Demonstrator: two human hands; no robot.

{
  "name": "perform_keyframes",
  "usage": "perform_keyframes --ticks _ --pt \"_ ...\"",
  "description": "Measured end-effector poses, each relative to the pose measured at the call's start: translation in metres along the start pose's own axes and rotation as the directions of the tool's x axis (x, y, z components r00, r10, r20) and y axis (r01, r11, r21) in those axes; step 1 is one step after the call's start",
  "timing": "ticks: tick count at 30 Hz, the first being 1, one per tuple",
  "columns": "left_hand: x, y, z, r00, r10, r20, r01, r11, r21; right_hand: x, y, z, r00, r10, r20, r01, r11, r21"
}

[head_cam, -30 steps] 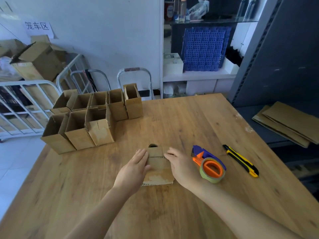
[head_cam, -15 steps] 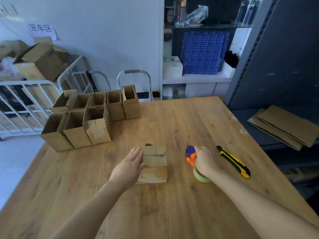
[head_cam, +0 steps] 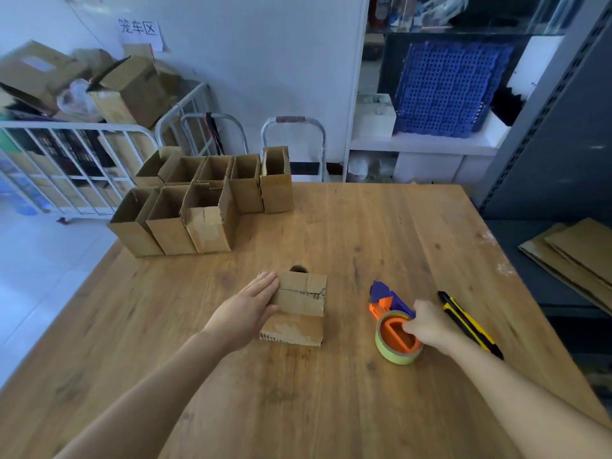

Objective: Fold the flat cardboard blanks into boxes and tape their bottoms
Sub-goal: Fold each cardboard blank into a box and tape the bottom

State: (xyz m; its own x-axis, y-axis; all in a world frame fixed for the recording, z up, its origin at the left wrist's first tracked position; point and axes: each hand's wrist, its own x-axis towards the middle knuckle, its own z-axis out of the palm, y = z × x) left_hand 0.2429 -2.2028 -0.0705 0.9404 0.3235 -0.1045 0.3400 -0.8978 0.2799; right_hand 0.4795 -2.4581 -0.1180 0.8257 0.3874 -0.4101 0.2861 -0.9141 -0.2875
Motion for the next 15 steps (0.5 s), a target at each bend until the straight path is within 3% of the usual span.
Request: perform_keyframes --ticks 3,5,8,12,15 --pt "0.000 0.002 -0.002 1.000 0.001 0.012 -0.001 1.000 0.003 0.005 0.001 -0.008 0.996 0.016 0.087 -0.038 0.967 0.253" --pt "0.000 0.003 -0.003 1.000 -0.005 0.016 0.005 1.000 -0.008 0.004 -0.004 -0.016 0.988 0.006 0.154 -0.078 0.878 0.472" --pt "0.000 0.001 -0.004 1.000 -0.005 0.026 0.005 1.000 -0.018 0.000 -0.020 -0.031 0.982 -0.098 0.164 -0.033 0.759 0.650" --pt "0.001 -0.003 -0.003 0.999 0.024 0.029 -0.024 1.000 -0.007 -0.015 -0.053 -0.055 0.970 -0.245 0.000 0.178 0.706 0.686" --pt "0.000 -0.006 -0.005 0.997 0.054 0.046 -0.054 0.999 -0.007 -0.027 -0.082 -0.070 0.934 -0.336 -0.120 0.336 0.715 0.613"
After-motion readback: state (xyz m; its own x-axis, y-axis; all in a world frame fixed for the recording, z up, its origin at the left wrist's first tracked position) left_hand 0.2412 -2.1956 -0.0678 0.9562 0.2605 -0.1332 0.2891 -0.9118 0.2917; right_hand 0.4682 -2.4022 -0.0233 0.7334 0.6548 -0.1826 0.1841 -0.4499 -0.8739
